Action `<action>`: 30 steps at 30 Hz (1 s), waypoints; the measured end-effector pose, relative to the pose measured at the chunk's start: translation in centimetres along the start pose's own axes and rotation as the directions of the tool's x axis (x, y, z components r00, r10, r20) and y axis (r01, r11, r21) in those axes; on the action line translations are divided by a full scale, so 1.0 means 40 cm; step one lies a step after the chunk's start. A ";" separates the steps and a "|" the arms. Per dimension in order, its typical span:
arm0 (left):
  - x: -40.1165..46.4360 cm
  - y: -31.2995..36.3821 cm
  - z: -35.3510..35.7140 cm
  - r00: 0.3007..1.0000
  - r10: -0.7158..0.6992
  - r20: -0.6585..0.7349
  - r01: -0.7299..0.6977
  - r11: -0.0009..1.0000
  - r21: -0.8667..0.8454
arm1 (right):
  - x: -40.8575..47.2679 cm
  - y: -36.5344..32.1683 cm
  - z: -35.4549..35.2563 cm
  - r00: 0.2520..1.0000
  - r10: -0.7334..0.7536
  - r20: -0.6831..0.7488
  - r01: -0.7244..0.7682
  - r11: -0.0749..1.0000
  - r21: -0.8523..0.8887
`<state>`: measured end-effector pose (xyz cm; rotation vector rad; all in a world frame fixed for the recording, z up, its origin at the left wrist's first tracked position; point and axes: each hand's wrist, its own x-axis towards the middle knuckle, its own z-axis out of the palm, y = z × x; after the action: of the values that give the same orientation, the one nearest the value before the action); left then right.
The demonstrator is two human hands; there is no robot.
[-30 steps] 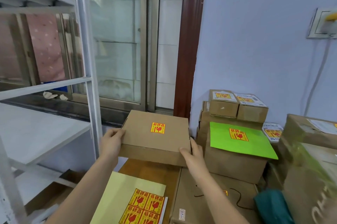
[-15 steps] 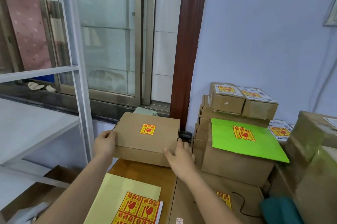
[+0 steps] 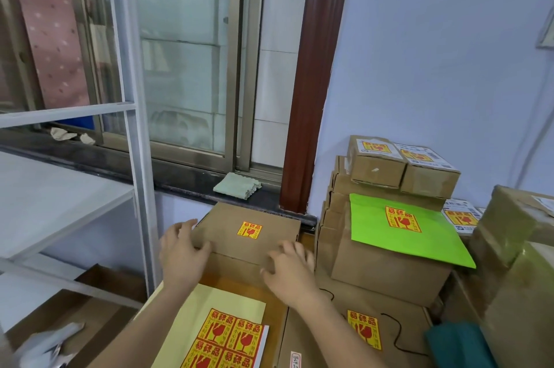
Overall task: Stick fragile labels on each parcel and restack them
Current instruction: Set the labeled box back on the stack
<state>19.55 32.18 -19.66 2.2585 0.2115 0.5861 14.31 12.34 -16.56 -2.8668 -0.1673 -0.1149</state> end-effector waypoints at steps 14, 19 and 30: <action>-0.012 0.028 0.048 0.949 0.155 0.273 -0.211 0.959 0.188 | 0.017 0.017 0.018 1.000 0.025 -0.019 -0.026 0.999 -0.048; -0.019 0.036 0.080 0.964 0.174 0.203 -0.220 0.947 0.234 | 0.042 0.024 0.010 0.999 0.039 0.015 -0.038 0.997 -0.061; -0.039 0.065 0.035 0.929 0.177 0.326 -0.240 0.957 0.164 | -0.027 0.015 -0.056 1.000 0.018 -0.010 -0.017 0.996 0.089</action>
<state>18.76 28.98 -19.13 2.5530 -0.1371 0.3216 13.17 11.06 -14.67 -2.7779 -0.1409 -0.1161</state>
